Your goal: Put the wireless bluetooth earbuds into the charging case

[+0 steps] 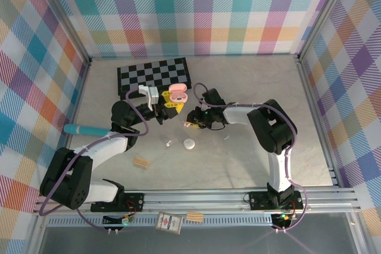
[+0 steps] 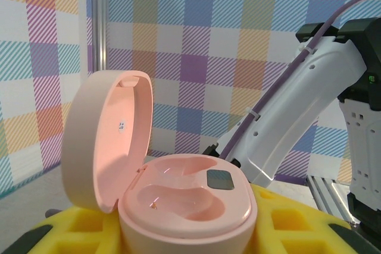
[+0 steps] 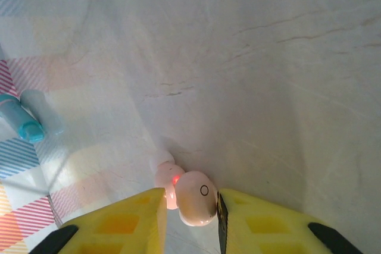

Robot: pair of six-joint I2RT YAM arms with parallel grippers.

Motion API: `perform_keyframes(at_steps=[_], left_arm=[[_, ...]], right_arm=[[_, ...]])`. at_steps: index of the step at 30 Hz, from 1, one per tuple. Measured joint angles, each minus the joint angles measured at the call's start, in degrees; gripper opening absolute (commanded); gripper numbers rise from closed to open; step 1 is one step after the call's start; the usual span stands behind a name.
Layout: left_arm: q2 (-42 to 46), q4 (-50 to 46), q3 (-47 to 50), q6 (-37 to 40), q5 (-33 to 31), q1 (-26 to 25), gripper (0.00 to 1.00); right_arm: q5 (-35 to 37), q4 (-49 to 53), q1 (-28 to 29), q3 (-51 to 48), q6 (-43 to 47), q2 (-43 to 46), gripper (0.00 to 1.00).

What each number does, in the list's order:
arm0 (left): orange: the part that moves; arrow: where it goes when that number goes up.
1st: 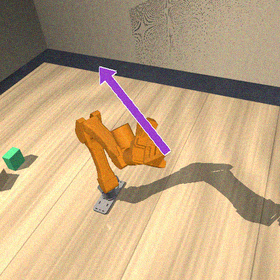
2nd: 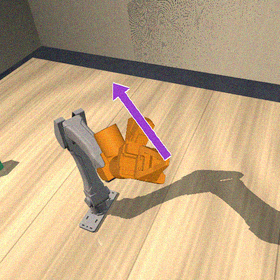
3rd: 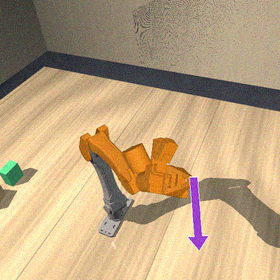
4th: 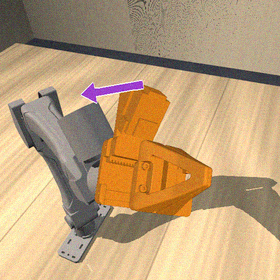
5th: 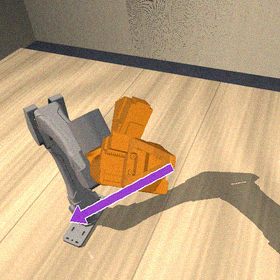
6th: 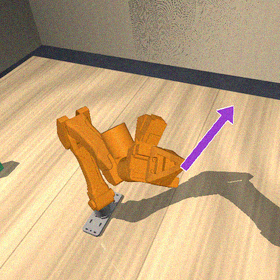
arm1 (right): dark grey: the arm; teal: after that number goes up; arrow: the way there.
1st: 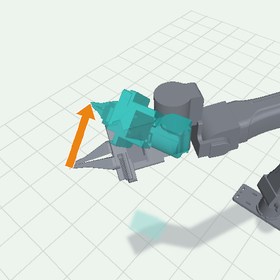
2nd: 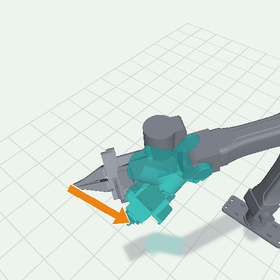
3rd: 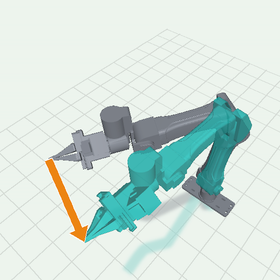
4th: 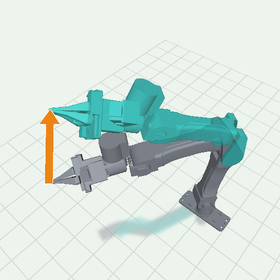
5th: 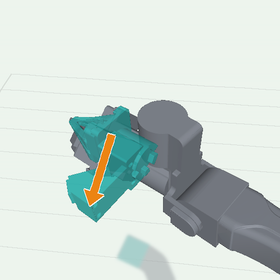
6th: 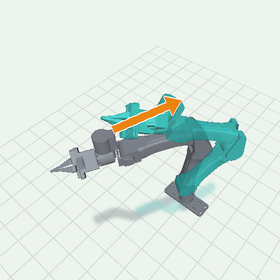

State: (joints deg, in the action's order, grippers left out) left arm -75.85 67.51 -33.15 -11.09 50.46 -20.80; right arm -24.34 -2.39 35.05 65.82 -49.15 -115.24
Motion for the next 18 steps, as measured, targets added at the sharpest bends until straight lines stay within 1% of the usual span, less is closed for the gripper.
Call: perform_keyframes(at_steps=[13,18], left_arm=[[0.3,0.0,0.0,0.0,0.0,0.0,0.35],[0.3,-0.1,0.0,0.0,0.0,0.0,0.35]], right_arm=[[-0.5,0.5,0.5,0.8,2.1,-0.7,0.28],[-1.3,-0.7,0.7,0.8,2.0,-1.0,0.28]])
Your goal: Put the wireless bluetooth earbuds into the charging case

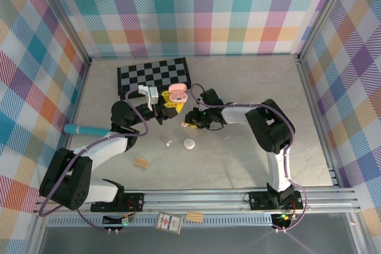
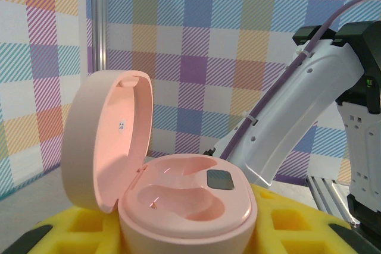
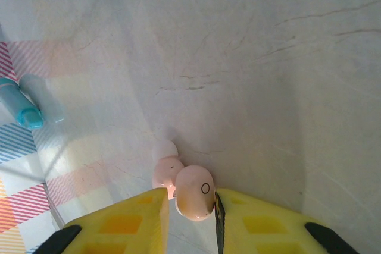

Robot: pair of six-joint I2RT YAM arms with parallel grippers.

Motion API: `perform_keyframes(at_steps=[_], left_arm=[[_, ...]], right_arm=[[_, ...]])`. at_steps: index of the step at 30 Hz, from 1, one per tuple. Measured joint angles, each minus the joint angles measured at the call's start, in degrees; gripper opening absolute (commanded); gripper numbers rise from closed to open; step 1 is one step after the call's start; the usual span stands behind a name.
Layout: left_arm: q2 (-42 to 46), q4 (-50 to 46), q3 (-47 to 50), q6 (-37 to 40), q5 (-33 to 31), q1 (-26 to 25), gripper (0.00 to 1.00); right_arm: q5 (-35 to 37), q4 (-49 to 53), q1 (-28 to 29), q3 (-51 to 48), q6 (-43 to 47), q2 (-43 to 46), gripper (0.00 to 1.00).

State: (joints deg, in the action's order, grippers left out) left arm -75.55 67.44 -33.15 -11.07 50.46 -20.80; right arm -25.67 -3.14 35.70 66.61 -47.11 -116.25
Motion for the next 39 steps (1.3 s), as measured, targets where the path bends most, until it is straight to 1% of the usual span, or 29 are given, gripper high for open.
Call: perform_keyframes(at_steps=[9,18,25,32,36,39], left_arm=[[0.1,0.0,0.0,0.0,0.0,0.0,0.35],[0.1,0.0,0.0,0.2,0.0,0.0,0.35],[0.1,0.0,0.0,0.2,0.0,0.0,0.35],[1.1,-0.2,0.0,0.2,0.0,0.0,0.35],[1.5,-0.3,0.0,0.2,0.0,0.0,0.35],[1.6,-0.4,0.0,0.2,0.0,0.0,0.35]], right_arm=[[-0.9,-2.5,0.0,-0.1,0.0,-0.2,0.28],[-2.1,-2.9,0.0,0.3,0.1,-1.4,0.28],[-1.0,3.9,0.4,4.2,2.8,-2.4,0.28],[3.8,13.0,1.9,9.5,6.3,-3.7,0.26],[5.7,16.1,2.5,11.4,7.6,-4.0,0.22],[6.5,16.5,2.6,11.6,8.3,-4.0,0.20]])
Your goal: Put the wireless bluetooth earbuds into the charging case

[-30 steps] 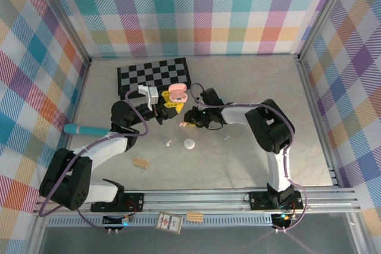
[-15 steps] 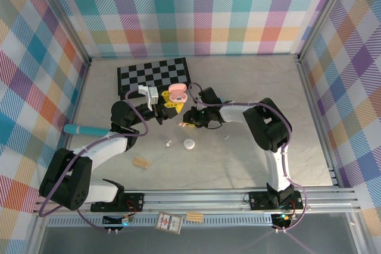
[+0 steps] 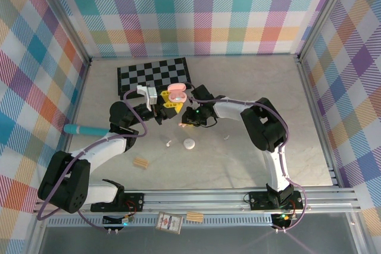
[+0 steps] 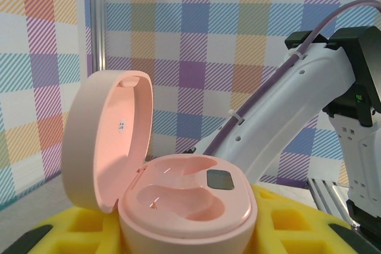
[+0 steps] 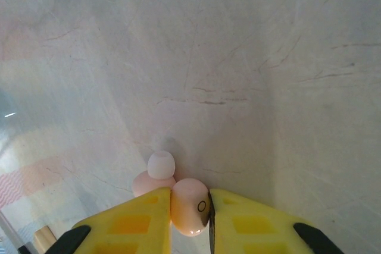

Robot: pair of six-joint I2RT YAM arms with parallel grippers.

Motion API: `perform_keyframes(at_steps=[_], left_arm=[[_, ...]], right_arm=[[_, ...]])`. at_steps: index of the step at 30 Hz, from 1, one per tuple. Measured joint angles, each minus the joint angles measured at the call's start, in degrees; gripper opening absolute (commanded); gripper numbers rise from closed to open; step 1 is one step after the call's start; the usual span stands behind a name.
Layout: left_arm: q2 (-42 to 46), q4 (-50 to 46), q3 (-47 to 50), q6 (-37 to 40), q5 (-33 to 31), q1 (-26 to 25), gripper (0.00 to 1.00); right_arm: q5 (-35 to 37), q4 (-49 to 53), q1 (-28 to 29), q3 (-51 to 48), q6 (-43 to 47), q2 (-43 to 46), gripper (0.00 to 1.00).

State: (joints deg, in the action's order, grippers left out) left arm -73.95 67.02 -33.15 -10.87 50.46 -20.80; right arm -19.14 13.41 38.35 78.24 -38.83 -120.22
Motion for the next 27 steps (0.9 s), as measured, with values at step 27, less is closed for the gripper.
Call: perform_keyframes(at_steps=[27], left_arm=[[0.3,-4.3,0.0,2.3,0.0,0.0,0.35]], right_arm=[[24.8,18.3,0.2,-5.9,-1.6,12.3,0.19]])
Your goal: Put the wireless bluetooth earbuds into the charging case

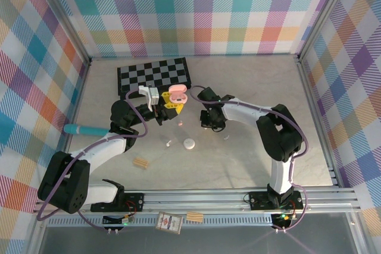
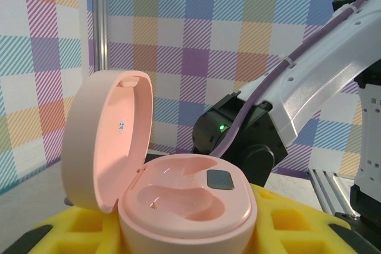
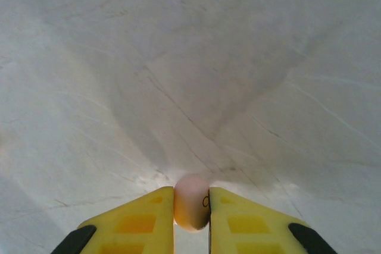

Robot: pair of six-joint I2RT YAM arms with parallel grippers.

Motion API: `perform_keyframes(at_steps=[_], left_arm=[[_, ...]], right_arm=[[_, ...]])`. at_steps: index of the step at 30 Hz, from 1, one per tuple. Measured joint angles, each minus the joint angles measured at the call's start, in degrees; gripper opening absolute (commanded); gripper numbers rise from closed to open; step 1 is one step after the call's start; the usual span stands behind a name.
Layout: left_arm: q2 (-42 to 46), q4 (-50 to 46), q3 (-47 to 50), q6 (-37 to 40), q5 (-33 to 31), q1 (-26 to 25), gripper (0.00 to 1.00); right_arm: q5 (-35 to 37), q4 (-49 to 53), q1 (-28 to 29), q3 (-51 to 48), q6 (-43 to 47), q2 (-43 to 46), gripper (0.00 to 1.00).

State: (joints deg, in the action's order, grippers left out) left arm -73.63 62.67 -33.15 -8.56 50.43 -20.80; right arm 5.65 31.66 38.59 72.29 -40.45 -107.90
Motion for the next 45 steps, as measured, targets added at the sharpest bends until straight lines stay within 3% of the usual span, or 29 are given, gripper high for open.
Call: perform_keyframes(at_steps=[19,45], left_arm=[[0.9,-6.1,-0.1,4.2,-0.2,0.0,0.35],[2.6,-14.1,-0.2,9.7,-1.7,-0.1,0.35]], right_arm=[[6.8,8.5,0.0,-2.6,-2.2,7.8,0.18],[10.4,17.3,-0.2,-0.2,-0.2,6.7,0.18]])
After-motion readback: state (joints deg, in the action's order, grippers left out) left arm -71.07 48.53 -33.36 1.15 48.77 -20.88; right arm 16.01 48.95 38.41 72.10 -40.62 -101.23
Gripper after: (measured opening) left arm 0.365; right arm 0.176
